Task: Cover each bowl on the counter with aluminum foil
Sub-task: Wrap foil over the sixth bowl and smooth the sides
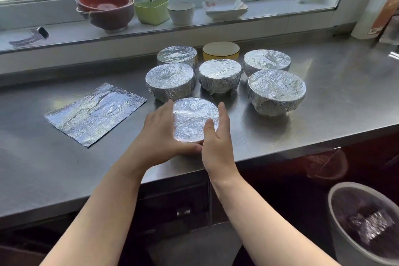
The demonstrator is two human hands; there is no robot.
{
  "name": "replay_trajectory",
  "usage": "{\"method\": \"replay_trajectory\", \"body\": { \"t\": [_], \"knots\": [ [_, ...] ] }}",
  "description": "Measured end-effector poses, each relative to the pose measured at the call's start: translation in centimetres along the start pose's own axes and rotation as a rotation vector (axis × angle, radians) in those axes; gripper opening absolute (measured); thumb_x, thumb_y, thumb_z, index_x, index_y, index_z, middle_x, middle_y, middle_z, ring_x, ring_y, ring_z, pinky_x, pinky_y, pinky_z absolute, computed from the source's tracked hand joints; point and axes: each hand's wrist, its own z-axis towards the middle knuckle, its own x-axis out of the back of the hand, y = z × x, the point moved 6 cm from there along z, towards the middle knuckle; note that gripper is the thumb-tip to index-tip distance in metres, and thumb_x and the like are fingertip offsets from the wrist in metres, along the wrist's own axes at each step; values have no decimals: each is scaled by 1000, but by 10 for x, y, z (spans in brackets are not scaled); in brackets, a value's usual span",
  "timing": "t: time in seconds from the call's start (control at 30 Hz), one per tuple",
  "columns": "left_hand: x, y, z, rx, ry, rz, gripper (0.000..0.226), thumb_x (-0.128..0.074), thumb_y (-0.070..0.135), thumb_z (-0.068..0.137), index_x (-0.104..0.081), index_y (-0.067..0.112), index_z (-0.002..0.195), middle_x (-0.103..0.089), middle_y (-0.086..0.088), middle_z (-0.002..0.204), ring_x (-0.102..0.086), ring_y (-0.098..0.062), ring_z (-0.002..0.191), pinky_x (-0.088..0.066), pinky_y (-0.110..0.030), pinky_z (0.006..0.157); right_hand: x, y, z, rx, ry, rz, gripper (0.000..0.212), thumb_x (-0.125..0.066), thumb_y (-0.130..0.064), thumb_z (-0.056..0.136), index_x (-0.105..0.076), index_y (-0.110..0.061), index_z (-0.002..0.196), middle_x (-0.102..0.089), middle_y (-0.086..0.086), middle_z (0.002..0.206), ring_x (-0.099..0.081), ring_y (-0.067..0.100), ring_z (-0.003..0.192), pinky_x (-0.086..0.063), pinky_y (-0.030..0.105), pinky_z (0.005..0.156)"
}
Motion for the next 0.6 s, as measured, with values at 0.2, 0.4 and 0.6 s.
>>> {"method": "replay_trajectory", "body": {
  "t": [0.2, 0.4, 0.6],
  "knots": [
    [-17, -9, 1, -26, 38, -59, 138, -70, 80, 42, -11, 25, 154, -14, 2, 160, -15, -19, 147, -15, -36, 120, -2, 20, 9, -140, 0, 113, 68, -42, -44, 86, -24, -33, 150, -43, -9, 146, -44, 9, 133, -36, 42, 114],
    [-18, -10, -2, -95, 87, -187, 132, -89, 50, 59, 3, 40, 153, 11, 5, 163, 13, 6, 142, -7, -27, 114, 10, 20, 21, -225, -103, 135, 46, -56, -38, 84, -53, -22, 127, -65, 4, 123, -62, 19, 116, -46, 48, 105],
    [-29, -16, -7, -76, 151, -408, 134, -90, 47, 59, 6, 42, 152, 3, 17, 160, 2, 25, 134, -9, -6, 106, 27, 18, 26, -183, -54, -39, 60, -56, -63, 83, -39, -23, 125, -41, -17, 120, -37, 6, 122, -27, 27, 108]
  ]
}}
